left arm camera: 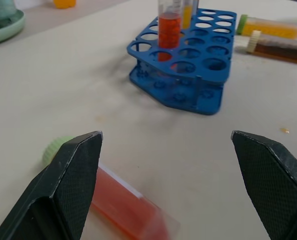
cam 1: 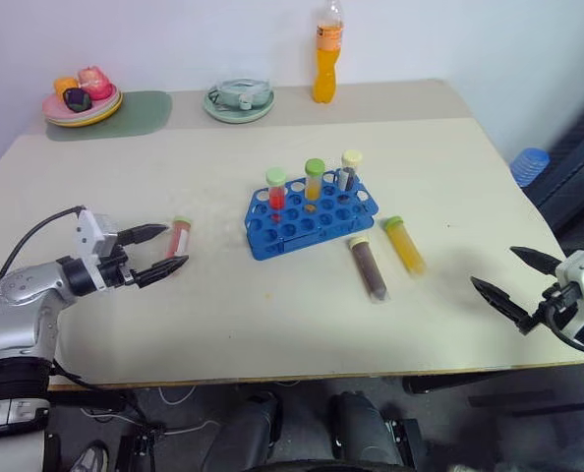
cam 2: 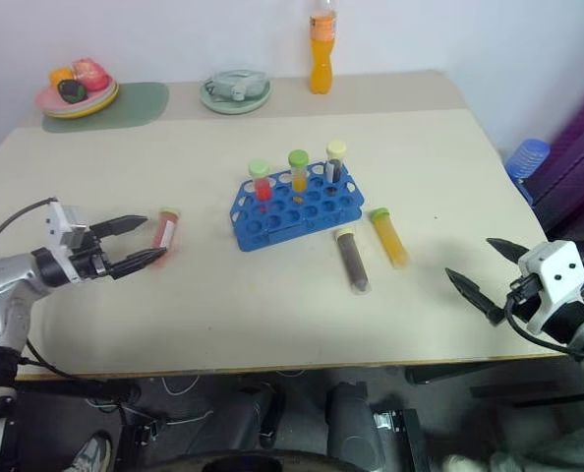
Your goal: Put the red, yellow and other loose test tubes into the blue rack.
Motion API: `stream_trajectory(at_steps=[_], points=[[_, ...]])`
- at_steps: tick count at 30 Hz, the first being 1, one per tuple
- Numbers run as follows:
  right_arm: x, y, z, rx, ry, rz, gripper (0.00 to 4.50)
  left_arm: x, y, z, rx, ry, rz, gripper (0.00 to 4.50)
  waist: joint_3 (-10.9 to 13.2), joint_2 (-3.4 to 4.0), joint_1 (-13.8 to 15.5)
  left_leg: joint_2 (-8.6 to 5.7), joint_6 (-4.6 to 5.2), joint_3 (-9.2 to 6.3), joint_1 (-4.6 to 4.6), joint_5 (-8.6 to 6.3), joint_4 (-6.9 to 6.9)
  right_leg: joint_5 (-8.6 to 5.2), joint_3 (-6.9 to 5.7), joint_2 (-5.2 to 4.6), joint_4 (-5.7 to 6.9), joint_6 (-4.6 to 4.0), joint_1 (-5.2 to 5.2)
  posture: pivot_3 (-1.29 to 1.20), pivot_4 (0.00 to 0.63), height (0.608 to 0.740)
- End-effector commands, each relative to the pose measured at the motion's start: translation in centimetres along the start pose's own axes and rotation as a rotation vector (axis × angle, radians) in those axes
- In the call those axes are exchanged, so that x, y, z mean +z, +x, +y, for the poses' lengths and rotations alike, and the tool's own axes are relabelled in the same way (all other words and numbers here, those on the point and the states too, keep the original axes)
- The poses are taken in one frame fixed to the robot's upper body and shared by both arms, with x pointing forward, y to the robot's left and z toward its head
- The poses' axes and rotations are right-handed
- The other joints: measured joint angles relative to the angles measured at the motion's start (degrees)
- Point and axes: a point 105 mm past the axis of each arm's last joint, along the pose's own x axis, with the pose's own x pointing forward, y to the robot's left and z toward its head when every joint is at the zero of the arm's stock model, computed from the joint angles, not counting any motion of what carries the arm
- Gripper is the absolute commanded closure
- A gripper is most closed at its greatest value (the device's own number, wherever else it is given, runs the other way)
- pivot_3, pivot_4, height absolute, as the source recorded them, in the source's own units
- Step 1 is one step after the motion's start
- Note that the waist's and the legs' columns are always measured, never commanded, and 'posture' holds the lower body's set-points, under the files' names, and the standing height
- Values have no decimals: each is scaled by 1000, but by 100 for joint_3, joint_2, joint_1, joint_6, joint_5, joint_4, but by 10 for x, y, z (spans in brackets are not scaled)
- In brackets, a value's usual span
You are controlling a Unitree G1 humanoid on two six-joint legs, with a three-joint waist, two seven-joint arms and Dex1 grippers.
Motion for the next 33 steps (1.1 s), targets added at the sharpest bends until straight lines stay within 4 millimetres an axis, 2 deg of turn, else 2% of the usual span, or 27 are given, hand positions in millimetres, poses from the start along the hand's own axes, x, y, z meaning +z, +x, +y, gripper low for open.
stream_trajectory(at_steps=[1, 5, 10, 17, 20, 24, 29, 33], points=[[13, -6, 1, 1, -29, -35, 0, 11, -5, 1, -3, 29, -8, 284, 0, 0, 2, 0, 0, 0, 0, 0, 1, 0, 0, 0, -1, 0, 1, 0, 150, 740], [13, -6, 3, 3, -25, -38, 0, 16, 0, 5, 18, 22, -52, 284, 0, 0, -4, 0, 0, 0, 0, 0, 0, 0, -1, 0, -1, 0, 1, 0, 150, 740], [15, 2, -1, -29, 5, -60, 0, 23, 8, 0, -30, 24, -98, 284, 0, 0, -8, 0, 0, 0, 0, 0, -1, 0, 0, 0, -1, 0, 0, 0, 150, 740], [31, 24, 5, 13, 77, -102, 0, 31, 19, -11, -124, 54, -132, 284, 0, -1, -11, 1, 0, 0, -1, 0, -1, 0, 0, -1, -1, 0, -1, 0, 150, 740], [35, 35, -3, -61, 60, -36, 0, 29, 24, -20, -192, 101, -114, 284, 0, 0, -6, 1, 0, 0, -1, 0, 0, 0, 0, -1, -1, -1, -2, 0, 150, 740], [33, 51, -14, -149, 65, 142, 0, 29, 33, -33, -287, 153, -104, 284, 1, 0, -6, 0, 0, 1, -3, 0, 0, -1, 0, -3, -2, -2, -5, 0, 150, 740], [45, 70, -11, -80, 174, 241, 0, 37, 39, -40, -324, 170, -128, 284, 1, 1, -24, 1, 0, 1, -7, 0, -3, -1, 0, -2, -2, -2, -10, 0, 150, 740], [62, 86, 9, 29, 264, 291, 0, 43, 41, -42, -338, 169, -145, 284, 2, 0, -16, 1, 1, 0, -10, 0, -3, -1, -1, -2, -4, -2, -12, 0, 150, 740]])
